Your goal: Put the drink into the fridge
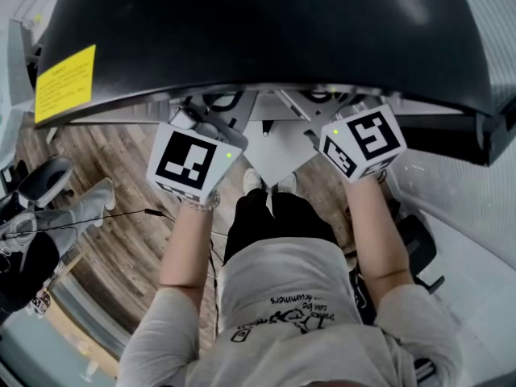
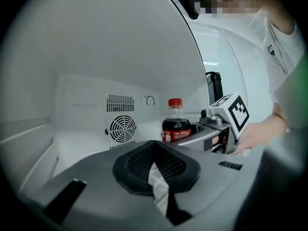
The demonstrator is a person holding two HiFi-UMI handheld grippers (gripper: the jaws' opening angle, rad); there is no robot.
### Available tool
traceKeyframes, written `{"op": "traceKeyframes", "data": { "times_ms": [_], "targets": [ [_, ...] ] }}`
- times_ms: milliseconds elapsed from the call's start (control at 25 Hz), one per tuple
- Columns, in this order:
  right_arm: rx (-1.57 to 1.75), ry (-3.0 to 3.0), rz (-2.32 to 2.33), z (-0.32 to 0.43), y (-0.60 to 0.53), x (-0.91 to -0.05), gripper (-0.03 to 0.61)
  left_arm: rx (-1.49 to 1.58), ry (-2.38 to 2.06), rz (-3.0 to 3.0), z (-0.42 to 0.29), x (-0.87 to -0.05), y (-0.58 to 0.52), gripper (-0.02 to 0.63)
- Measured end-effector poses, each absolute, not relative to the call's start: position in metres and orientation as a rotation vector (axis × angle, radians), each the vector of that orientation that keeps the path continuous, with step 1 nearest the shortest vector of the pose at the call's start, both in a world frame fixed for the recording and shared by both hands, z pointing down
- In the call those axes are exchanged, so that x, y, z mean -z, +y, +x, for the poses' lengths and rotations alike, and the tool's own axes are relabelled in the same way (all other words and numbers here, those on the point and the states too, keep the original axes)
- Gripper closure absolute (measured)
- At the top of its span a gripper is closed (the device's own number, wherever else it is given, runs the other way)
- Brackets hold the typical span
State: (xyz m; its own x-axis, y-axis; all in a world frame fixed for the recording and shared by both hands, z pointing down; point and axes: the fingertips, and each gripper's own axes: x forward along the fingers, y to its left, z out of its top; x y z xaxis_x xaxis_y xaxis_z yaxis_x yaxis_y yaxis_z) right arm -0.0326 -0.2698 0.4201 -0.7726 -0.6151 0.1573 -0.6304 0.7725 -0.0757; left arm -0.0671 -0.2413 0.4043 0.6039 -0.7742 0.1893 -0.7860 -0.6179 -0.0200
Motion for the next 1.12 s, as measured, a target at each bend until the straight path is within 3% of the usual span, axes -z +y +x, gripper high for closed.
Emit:
{"op": "traceKeyframes", "data": {
  "times_ms": [1120],
  "targets": [
    [-0.275, -2.842, 1.119, 0.027, -0.194, -0.402, 0.204, -0.129, -1.233, 2.75, -0.032, -0.389, -0.176, 0.612]
  ]
}}
